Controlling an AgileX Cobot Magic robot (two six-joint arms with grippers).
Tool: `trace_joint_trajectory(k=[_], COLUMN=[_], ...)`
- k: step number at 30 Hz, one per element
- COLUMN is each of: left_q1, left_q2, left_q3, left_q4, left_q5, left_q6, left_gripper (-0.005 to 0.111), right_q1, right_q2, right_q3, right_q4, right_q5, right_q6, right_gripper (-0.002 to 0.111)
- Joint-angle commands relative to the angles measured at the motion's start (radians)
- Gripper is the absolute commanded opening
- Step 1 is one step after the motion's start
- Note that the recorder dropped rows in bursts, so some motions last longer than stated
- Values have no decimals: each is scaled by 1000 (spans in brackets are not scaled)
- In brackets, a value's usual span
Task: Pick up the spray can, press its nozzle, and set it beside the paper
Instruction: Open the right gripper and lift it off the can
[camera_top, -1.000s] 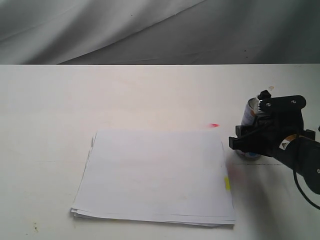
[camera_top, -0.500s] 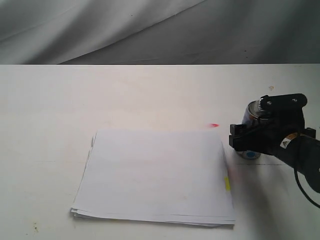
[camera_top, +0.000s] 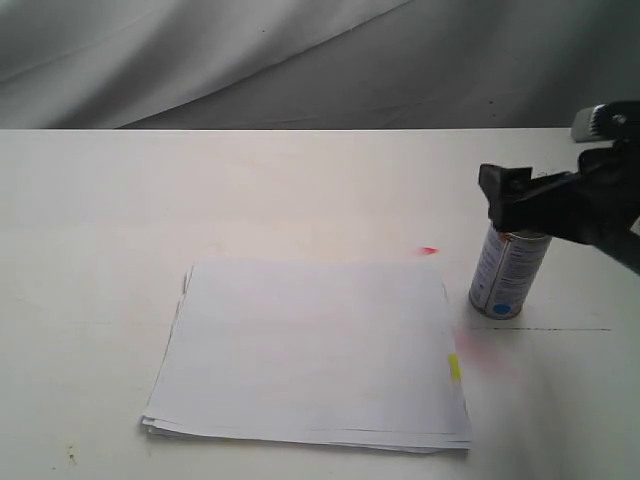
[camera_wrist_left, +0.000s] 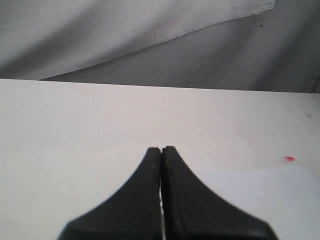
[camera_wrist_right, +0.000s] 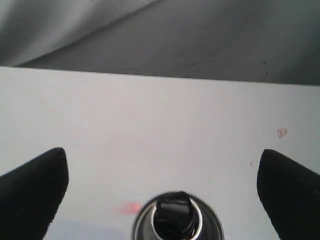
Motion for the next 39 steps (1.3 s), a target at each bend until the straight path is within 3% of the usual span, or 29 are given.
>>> trace_joint_trajectory(k=[1,8,11,19,24,33,39], left_q1=[-7,-7,-7,-7,-7,-7,-7], left_q2=[-3,-3,-3,-3,-3,-3,-3], left_q3=[4,4,4,4,4,4,4], left_q4=[-8,-8,-8,-8,-8,-8,-8], left_q5=[-3,-3,-3,-3,-3,-3,-3], left_q6=[-4,-4,-4,-4,-4,-4,-4], left_gripper=[0,0,0,0,0,0,0], right_q1=[-6,-6,-6,-6,-6,-6,-6], right_q2=[-236,-626,-739,-829,-829,-829,-837], right_q3=[-3,-3,-3,-3,-3,-3,12], right_q4=[-79,-290,-329,-325,-259,-182,-312], right_q5=[187,491,564,747,801,835,825], right_q6=[-2,84,105,105,105,105,106], right_gripper=[94,91,83,27,4,0,0])
